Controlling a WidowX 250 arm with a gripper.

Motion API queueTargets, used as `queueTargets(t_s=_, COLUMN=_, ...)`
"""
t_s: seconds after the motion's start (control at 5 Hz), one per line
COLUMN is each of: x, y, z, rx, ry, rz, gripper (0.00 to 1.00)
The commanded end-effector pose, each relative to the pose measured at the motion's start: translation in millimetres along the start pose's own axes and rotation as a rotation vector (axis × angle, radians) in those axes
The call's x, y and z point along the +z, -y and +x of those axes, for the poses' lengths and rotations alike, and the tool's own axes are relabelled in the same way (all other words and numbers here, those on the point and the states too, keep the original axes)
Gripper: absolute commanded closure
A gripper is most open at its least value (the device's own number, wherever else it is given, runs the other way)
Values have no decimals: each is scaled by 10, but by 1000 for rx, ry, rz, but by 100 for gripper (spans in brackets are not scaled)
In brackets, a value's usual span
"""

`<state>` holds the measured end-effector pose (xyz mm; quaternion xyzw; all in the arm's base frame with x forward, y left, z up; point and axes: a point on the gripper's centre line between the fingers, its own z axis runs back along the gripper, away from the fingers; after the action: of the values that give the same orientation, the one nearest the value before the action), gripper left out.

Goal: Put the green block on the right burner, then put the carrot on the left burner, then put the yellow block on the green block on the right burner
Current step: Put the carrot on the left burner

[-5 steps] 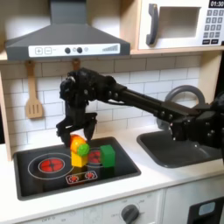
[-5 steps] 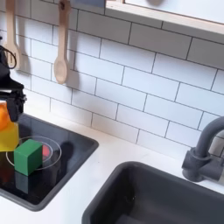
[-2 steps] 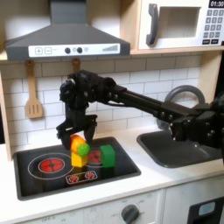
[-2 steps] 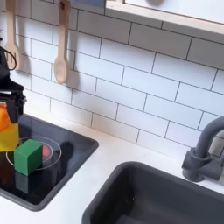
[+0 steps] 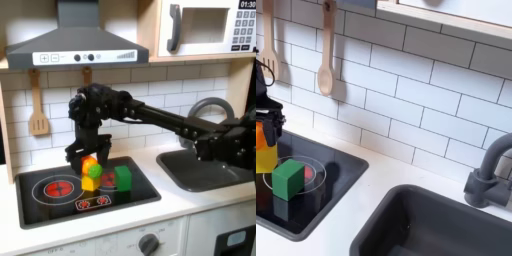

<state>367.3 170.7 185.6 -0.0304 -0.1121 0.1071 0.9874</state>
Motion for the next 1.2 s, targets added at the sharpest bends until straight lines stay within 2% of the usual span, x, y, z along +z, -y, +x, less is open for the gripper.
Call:
queueTargets(t_s=0.0, x=-42, y=-30, z=-16, rx=7, ry=30, rz=27, gripper=0)
queueTargets(t_s=0.2, x=-20, y=-33, z=-21, rx=4, ry=51, rz=70, gripper=0)
queueTargets(t_s=0.4, x=-75, y=18, z=-21, rx=-34, ry=8, rz=55, gripper=100)
queueTargets(t_s=1.0, x=-30, y=59, z=10, rx=-61, ry=48, rz=60, gripper=100)
